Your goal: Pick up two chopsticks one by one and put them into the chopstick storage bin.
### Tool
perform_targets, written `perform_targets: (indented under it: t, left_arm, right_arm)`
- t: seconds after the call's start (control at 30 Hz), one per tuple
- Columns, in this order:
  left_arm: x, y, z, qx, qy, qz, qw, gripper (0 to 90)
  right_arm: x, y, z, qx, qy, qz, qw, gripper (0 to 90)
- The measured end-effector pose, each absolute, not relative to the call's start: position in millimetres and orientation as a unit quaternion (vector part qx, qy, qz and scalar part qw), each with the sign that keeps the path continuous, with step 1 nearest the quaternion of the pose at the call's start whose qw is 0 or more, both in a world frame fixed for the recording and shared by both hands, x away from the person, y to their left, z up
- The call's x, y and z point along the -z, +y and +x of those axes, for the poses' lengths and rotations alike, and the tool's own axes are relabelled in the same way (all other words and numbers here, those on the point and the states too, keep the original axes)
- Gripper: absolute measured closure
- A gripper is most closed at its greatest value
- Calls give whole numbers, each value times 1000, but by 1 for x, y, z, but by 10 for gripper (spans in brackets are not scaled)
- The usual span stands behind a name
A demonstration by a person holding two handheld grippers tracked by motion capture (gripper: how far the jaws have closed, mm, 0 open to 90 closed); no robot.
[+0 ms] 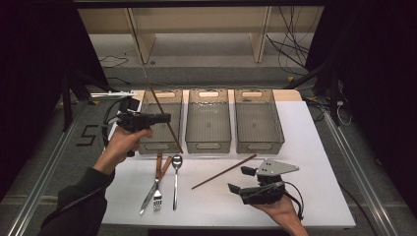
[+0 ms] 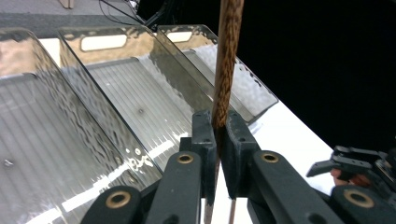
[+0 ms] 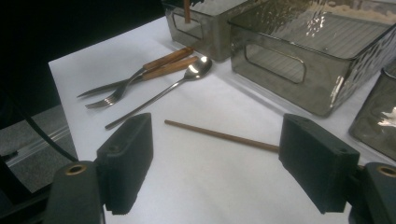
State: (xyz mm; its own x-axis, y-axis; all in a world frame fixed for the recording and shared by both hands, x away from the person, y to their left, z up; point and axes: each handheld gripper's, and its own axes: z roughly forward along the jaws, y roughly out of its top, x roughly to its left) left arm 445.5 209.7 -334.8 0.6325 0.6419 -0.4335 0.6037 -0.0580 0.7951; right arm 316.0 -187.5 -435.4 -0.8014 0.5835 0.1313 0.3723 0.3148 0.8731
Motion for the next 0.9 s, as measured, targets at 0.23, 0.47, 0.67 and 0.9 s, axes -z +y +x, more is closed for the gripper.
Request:
perform_targets:
  t: [0.23, 0.47, 0.67, 0.9]
  left_arm:
    - [320, 217, 464, -46, 440, 733, 517, 843]
    - [306, 223, 481, -70, 454, 730, 506, 843]
    - [307, 225, 500, -76, 473, 733, 483, 843]
    - [321, 221, 511, -68, 492, 732, 466, 843]
  right_arm:
    - [438, -197, 309, -517, 795, 296, 112, 223]
    - [441, -202, 306, -517, 794, 298, 112, 220]
    - [441, -202, 307, -516, 795, 299, 112, 220]
    - [441, -204, 307, -517, 793, 302, 111, 222]
